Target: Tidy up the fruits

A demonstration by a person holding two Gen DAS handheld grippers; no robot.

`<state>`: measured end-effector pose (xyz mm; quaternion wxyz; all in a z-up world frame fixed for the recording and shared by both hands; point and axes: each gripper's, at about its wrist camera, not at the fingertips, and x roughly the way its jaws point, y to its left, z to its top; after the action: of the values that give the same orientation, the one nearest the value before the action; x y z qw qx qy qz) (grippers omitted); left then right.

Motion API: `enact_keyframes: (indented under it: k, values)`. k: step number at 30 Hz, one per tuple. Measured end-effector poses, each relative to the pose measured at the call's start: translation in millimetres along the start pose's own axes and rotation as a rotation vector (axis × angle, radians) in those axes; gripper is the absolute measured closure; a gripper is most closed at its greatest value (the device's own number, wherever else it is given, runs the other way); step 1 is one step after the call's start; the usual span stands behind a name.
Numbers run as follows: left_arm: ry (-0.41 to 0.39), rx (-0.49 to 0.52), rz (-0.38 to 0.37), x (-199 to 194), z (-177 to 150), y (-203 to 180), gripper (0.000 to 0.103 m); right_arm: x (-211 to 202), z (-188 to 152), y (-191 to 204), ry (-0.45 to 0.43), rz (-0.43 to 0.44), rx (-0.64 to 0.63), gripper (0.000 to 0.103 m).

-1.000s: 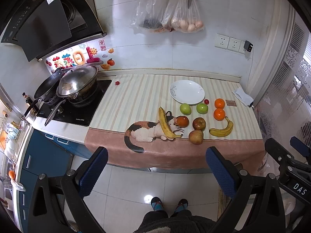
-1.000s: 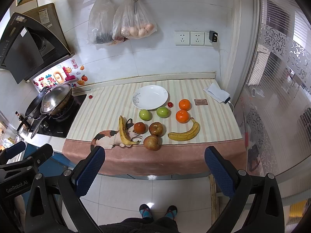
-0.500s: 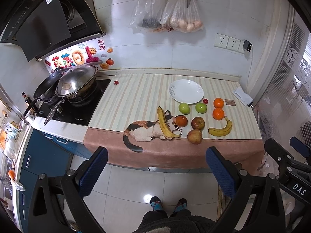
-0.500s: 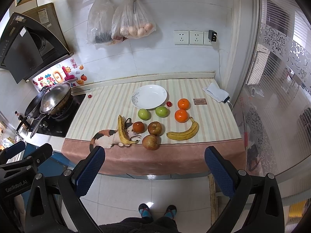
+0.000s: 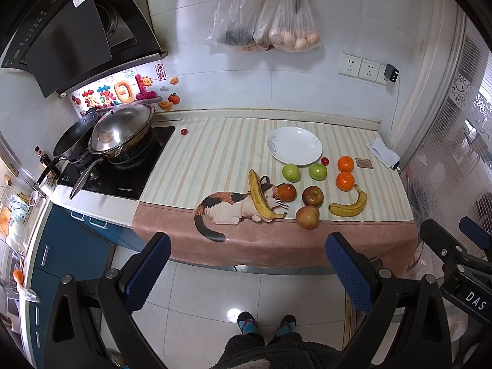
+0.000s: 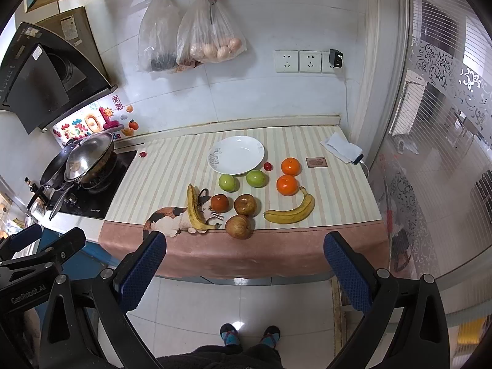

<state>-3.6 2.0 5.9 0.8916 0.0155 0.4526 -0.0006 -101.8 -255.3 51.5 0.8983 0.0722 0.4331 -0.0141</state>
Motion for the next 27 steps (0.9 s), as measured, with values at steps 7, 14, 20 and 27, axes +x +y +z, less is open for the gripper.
enact_keyframes:
  k: [7,14,20,27]
  values:
    - [0.0,0.001,0.0,0.0,-0.6,0.4,0.0,1.3,1.0,-0.9,0.004,0.011,-0.008,0.0]
    - [0.001,-0.016,0.015,7.9,4.1,-8.5,0.0,12.4,4.8,-13.5,0.01,0.031,0.02,0.0]
    - [0.02,-0.074,0.095,56.3,20.6,-10.8,0.0,63.4,12.5,-50.2,0.073,0.082,0.129,0.0]
    - [0.16,-0.119,0.164,150.7,34.5,-8.1,0.0,154.8,12.4,-96.0,0.186,0.083,0.261,0.0]
